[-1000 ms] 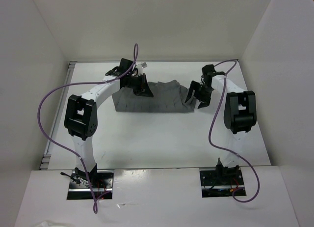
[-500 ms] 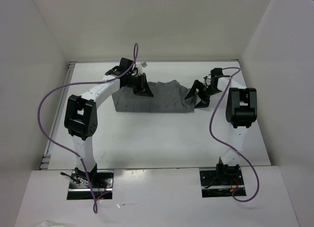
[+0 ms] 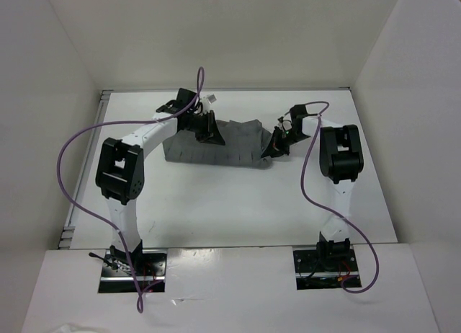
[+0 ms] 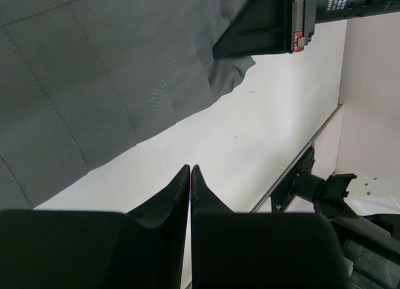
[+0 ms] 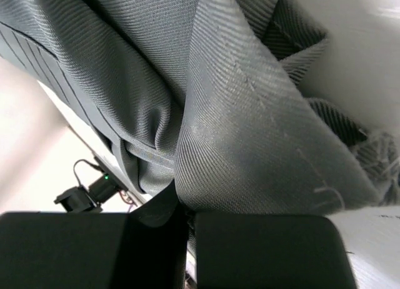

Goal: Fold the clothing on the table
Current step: Fold the skirt

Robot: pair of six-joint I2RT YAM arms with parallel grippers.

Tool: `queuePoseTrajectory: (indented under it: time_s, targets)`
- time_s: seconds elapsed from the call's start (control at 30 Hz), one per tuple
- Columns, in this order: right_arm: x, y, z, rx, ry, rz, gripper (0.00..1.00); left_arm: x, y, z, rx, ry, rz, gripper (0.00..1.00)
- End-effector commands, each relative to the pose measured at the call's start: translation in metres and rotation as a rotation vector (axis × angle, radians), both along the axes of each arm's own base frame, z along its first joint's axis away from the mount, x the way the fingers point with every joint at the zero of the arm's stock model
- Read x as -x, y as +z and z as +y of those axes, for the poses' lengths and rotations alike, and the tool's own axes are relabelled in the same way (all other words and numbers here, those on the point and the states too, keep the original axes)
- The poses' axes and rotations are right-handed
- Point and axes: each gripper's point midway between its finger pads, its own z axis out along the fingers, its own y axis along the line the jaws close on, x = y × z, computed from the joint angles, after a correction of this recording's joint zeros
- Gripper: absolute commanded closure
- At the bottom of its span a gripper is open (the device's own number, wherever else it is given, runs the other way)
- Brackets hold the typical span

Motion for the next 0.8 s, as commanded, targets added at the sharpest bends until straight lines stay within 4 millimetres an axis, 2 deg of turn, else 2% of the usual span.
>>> queuePoseTrajectory:
  time_s: [0.0,0.07,0.13,0.27,0.43,0.5,0.63,0.77]
  targets:
    - [-0.007,0.001,-0.009,0.09,0.0,-0.071,1.0,0.003,-0.027,0.002,-0.013,-0.016,0.042,0.93]
    - [-0.01,0.007,-0.01,0.098,-0.012,-0.083,1.0,0.003,-0.055,0.011,-0.123,0.027,0.076,0.95]
    - [-0.011,0.011,-0.011,0.106,-0.015,-0.096,1.0,-0.007,-0.072,0.026,-0.226,0.089,0.075,0.96]
    - [-0.008,0.015,-0.012,0.107,-0.015,-0.087,1.0,-0.012,-0.09,0.031,-0.269,0.132,0.1,0.97]
    - [-0.006,0.017,-0.01,0.097,-0.012,-0.086,1.0,-0.027,-0.104,0.024,-0.255,0.146,0.111,0.97]
    - [-0.005,0.017,-0.011,0.098,-0.004,-0.093,1.0,-0.031,-0.1,0.02,-0.236,0.146,0.11,0.97]
    - [-0.005,0.017,-0.011,0.098,-0.004,-0.093,1.0,-0.03,-0.106,0.014,-0.227,0.138,0.117,0.97]
    - [-0.003,0.018,-0.01,0.091,-0.001,-0.083,1.0,-0.025,-0.101,0.012,-0.212,0.124,0.133,0.97]
